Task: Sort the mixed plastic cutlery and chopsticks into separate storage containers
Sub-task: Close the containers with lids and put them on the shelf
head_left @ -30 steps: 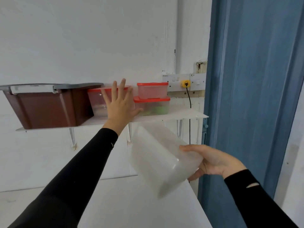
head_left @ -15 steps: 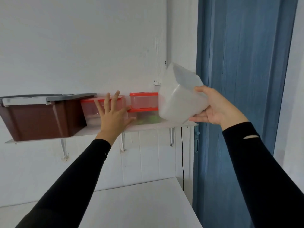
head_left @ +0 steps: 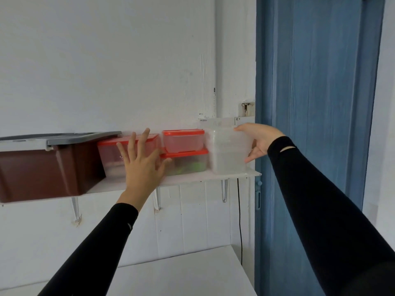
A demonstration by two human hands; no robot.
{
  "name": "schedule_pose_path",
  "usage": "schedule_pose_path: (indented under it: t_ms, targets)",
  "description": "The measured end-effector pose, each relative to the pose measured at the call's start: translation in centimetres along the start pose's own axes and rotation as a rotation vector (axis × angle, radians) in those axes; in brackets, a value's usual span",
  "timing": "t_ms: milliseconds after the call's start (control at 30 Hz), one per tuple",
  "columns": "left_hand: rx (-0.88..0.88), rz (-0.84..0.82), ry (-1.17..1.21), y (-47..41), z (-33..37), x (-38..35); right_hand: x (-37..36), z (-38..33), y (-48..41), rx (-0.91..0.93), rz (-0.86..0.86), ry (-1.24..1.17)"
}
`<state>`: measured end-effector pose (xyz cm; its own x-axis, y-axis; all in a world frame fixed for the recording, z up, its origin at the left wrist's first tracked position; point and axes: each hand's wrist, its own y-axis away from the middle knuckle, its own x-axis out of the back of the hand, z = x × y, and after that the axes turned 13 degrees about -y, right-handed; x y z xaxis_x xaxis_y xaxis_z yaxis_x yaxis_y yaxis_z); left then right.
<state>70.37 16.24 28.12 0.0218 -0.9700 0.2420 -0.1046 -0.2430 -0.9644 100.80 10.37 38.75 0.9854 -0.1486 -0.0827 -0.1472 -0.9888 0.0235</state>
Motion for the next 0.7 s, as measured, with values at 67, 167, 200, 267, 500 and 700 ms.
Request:
schedule_pose_path:
  t_ms: [67, 167, 200, 267, 500, 700]
  targets:
    - [-0.003, 0.021, 0.001, 0.2, -0.1, -0.2, -0.4, -0.2, -0.9, -0.01, -0.004, 0.023]
    - [0.007, 0.036, 0.017, 0.4, -0.1, -0.1, -0.5, -0.4, -1.9, -0.036, -0.01, 0.047]
    - [0.009, 0.039, 0.019, 0.3, -0.1, -0.2, -0.6, -0.6, -2.2, -0.041, -0.016, 0.055]
    - [0.015, 0.036, 0.023, 0.2, -0.1, -0.2, -0.6, -0.8, -2.6, -0.045, -0.031, 0.084]
    - [0.084, 0.082, 0.041, 0.1, -0.1, 0.0, -0.2, -1.4, -3.2, -0.064, -0.066, 0.216]
    - [0.073, -0.003, 0.008, -0.1, -0.5, 0.1, -0.6, -1.5, -4.0, -0.057, -0.069, 0.216]
